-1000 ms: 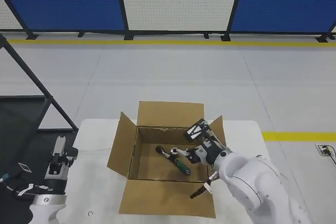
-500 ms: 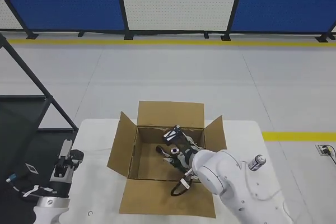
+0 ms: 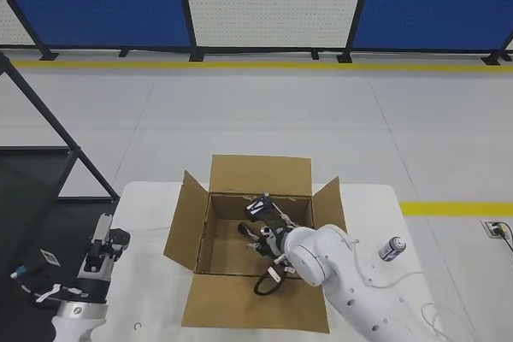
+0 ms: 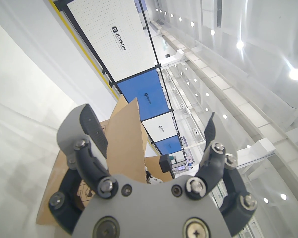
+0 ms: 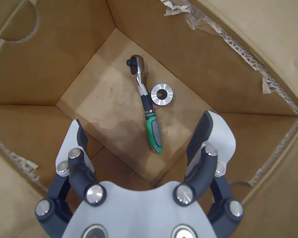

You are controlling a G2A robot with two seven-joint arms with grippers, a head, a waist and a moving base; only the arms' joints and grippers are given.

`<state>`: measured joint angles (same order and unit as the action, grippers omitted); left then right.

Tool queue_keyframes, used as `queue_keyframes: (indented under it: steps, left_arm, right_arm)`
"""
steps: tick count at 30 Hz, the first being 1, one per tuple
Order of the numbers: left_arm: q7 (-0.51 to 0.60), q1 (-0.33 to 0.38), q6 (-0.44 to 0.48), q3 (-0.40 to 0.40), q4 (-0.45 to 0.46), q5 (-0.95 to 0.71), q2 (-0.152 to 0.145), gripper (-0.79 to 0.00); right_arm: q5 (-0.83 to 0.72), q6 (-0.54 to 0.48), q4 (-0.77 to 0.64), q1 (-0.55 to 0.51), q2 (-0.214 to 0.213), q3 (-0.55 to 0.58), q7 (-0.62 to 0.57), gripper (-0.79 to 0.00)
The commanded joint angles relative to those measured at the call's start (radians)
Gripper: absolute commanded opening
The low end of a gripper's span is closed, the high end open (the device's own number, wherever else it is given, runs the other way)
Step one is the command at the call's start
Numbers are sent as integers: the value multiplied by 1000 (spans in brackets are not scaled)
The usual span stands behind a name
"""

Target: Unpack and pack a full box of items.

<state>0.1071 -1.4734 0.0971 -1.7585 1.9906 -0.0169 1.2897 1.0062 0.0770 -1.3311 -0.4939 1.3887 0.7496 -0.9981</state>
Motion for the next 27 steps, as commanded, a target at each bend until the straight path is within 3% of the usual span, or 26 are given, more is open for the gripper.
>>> queue_keyframes:
  steps: [1,12,14,18,21,27]
  left_arm:
    - [-1,-6,4,-4,1,-3,0,0]
    - [-22,-44,15,-36,11,-31,1,0]
    - [-22,-46,15,-38,12,-35,1,0]
    - [-22,-48,18,-40,13,-36,1,0]
    - [-21,-48,19,-42,13,-36,1,0]
    - [-20,-47,22,-43,13,-33,0,0]
  right_arm:
    - [-17,4,81,46,22,-33,4,0]
    - [-136,-70,459,235,145,-152,18,-3]
    - [-154,-85,513,253,164,-164,26,-129]
    - [-183,-97,620,284,203,-184,46,-151]
    - [-195,-99,676,298,224,-191,62,-246]
    - [-207,-86,787,319,268,-203,113,-296]
